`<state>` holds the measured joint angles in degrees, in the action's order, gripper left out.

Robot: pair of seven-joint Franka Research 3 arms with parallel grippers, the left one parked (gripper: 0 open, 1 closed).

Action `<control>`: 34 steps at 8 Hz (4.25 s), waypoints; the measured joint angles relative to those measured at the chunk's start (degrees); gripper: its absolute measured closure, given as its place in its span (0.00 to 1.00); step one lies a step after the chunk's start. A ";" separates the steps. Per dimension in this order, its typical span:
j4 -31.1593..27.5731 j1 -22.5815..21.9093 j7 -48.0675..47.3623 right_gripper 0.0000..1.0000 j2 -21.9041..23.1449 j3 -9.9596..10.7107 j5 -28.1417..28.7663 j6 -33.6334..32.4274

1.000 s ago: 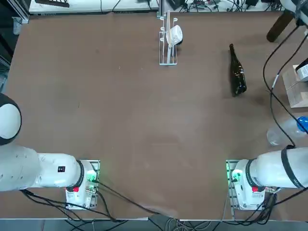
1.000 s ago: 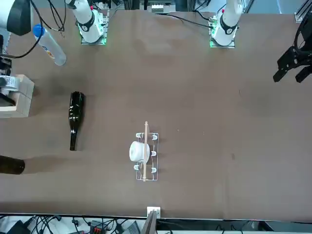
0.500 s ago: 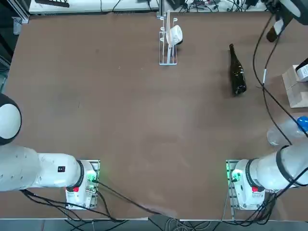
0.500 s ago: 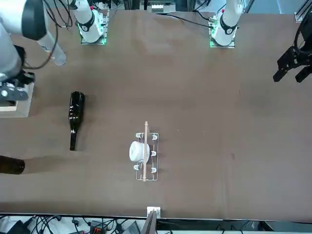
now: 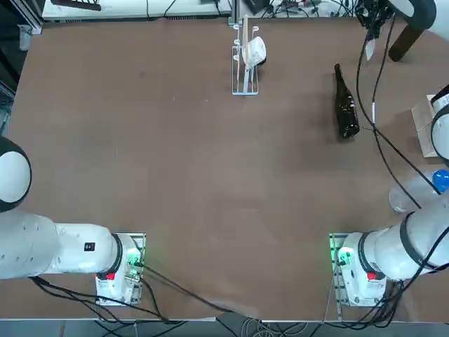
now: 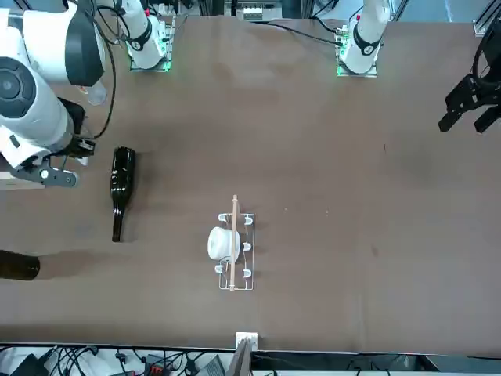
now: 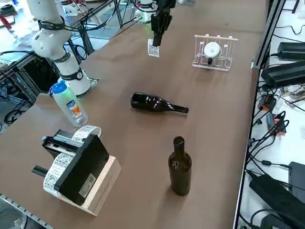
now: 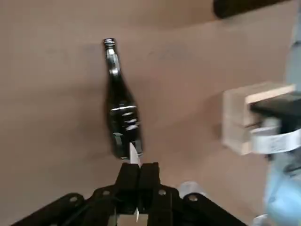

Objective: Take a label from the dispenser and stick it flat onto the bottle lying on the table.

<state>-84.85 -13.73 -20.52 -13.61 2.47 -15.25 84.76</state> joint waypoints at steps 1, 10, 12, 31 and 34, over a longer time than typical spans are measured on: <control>0.16 0.02 -3.74 0.98 -0.33 0.10 3.52 0.48; 0.07 -0.02 -13.14 0.98 -1.37 0.10 8.42 2.15; -1.00 -0.03 -13.13 0.98 -2.96 0.12 5.84 2.21; -38.96 -2.95 -13.15 0.98 0.85 0.11 -23.52 24.64; -38.96 -2.96 -13.29 0.98 0.42 0.11 -23.51 25.84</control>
<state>-123.81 -16.68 -33.81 -13.19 2.58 -38.76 110.61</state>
